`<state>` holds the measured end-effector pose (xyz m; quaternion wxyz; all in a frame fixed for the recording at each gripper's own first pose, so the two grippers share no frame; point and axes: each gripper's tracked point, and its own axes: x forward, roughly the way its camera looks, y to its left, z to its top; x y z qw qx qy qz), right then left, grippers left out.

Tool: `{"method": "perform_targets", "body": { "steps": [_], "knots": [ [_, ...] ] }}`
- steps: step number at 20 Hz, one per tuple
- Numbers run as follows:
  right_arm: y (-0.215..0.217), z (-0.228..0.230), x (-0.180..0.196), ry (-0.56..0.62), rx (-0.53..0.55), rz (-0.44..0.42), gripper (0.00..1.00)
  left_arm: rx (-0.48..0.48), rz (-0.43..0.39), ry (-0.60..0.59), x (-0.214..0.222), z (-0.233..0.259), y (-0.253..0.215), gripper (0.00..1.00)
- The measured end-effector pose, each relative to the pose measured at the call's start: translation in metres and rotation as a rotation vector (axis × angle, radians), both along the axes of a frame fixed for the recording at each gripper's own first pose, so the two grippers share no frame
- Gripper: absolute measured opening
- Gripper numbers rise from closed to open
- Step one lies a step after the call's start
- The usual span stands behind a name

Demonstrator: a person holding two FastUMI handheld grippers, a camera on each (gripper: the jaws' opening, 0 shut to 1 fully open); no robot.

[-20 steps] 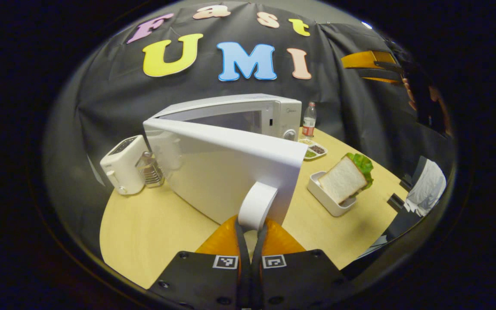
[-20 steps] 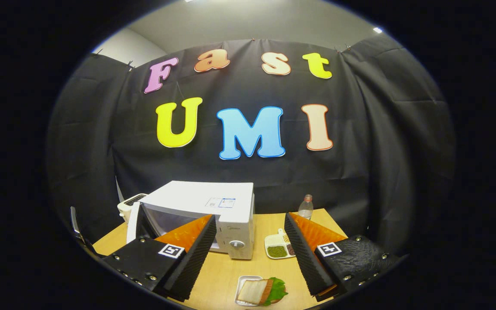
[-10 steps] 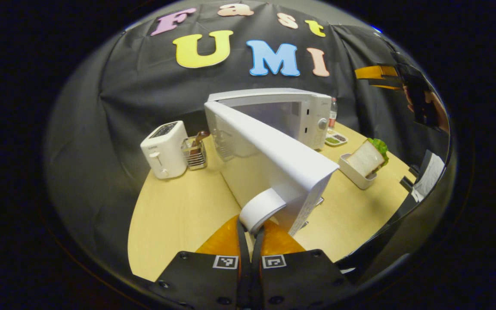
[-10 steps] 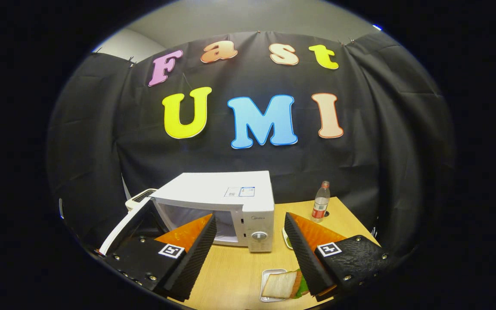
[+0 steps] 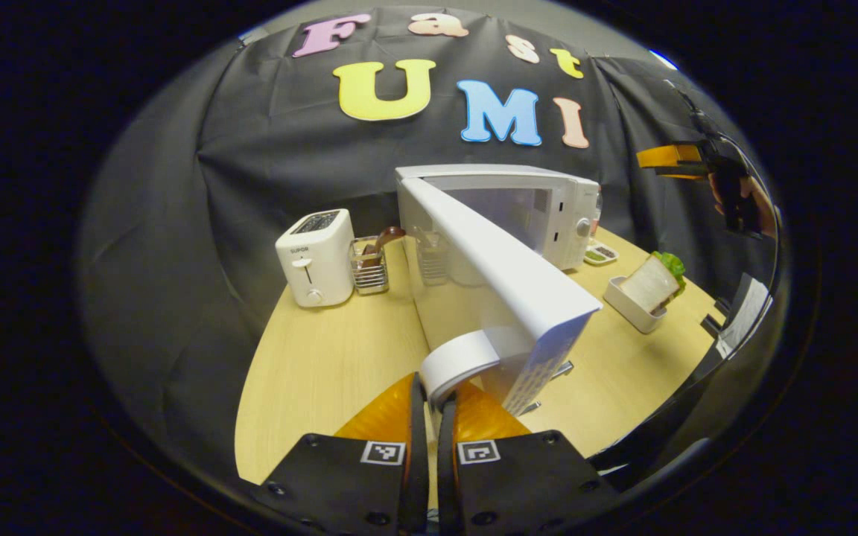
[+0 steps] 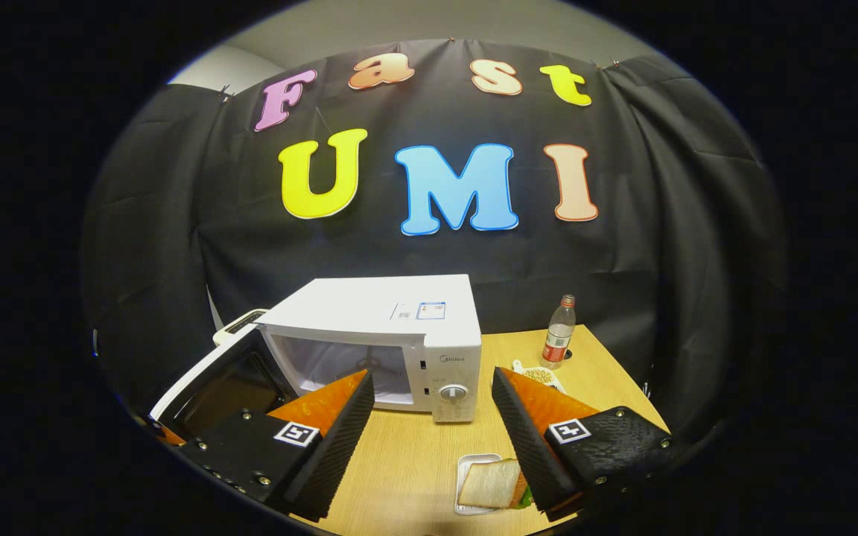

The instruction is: Open the microwave oven with the left hand, put the food in, and close the microwave oven.

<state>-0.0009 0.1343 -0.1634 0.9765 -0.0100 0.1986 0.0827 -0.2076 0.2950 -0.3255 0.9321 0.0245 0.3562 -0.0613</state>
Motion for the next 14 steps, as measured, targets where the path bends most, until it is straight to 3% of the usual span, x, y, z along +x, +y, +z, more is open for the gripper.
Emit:
{"method": "perform_targets", "body": {
  "steps": [4,7,11,12,13,14],
  "knots": [
    [-0.008,-0.015,-0.002,0.049,0.025,0.017,0.96,-0.007,0.033,-0.009,-0.014,0.007,0.005,0.25],
    [-0.037,-0.034,-0.005,0.090,0.016,0.002,0.96,0.017,0.129,-0.019,-0.033,0.027,0.013,0.25],
    [-0.082,-0.079,-0.017,0.239,0.020,-0.007,0.96,0.008,0.271,-0.201,-0.026,0.127,-0.016,0.17],
    [-0.092,-0.090,-0.022,0.284,0.031,-0.009,0.96,0.007,0.285,-0.273,-0.017,0.160,-0.030,0.22],
    [-0.102,-0.101,-0.025,0.328,0.042,-0.013,0.96,0.001,0.291,-0.343,-0.004,0.192,-0.048,0.20],
    [-0.110,-0.113,-0.029,0.372,0.058,-0.017,0.96,-0.013,0.290,-0.399,0.011,0.215,-0.065,0.40]
  ]
}}
